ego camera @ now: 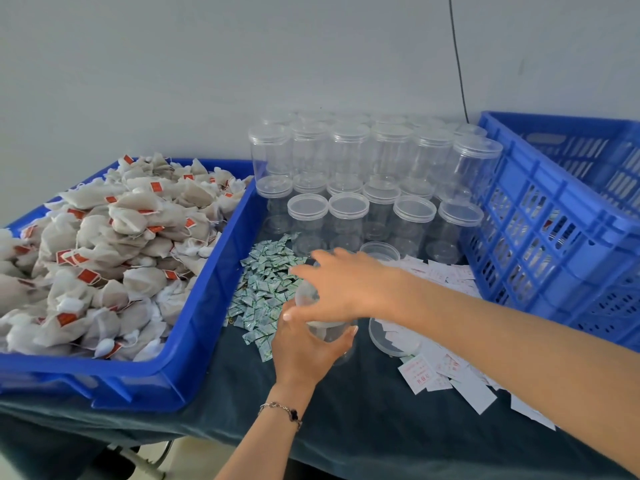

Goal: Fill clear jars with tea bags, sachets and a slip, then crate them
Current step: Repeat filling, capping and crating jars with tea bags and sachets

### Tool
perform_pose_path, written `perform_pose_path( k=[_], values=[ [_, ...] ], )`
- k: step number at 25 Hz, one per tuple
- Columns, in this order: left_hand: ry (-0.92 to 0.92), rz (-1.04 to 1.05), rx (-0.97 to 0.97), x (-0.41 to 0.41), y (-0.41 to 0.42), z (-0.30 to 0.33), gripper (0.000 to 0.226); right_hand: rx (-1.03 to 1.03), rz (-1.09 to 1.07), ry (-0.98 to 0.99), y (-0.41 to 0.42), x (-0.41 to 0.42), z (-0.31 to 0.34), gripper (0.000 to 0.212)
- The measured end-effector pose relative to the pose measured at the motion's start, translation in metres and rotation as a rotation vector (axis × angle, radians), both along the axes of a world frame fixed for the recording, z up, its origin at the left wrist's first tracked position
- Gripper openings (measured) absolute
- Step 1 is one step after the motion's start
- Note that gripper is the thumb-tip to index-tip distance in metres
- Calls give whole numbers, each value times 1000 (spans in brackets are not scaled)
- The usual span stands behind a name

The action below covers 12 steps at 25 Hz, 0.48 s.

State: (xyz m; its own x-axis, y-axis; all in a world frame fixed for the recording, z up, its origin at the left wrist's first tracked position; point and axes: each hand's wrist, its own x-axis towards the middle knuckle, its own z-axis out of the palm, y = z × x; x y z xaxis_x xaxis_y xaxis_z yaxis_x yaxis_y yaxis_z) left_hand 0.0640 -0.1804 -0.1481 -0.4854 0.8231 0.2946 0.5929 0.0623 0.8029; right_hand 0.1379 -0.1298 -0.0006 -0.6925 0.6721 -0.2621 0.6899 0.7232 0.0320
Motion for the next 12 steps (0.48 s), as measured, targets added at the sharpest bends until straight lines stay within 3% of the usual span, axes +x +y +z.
perform_pose_path(
  k=[2,4,7,9,12],
  values=[
    [27,-12,-17,-1,-1,-1,90,186,24,-131,-8,-2,-3,69],
    [57,5,-49,-1,-1,-1,104,74,105,-127,-6,0,2,49],
    [79,-23,-73,0,0,2,104,-121,171,-6,-6,-1,8,47],
    [62,-41,-64,-1,0,2,98,-5,83,97,-10,-6,-1,59],
    [50,-62,-78,-2,1,1,89,147,-181,-95,-13,-10,-16,86]
  ],
)
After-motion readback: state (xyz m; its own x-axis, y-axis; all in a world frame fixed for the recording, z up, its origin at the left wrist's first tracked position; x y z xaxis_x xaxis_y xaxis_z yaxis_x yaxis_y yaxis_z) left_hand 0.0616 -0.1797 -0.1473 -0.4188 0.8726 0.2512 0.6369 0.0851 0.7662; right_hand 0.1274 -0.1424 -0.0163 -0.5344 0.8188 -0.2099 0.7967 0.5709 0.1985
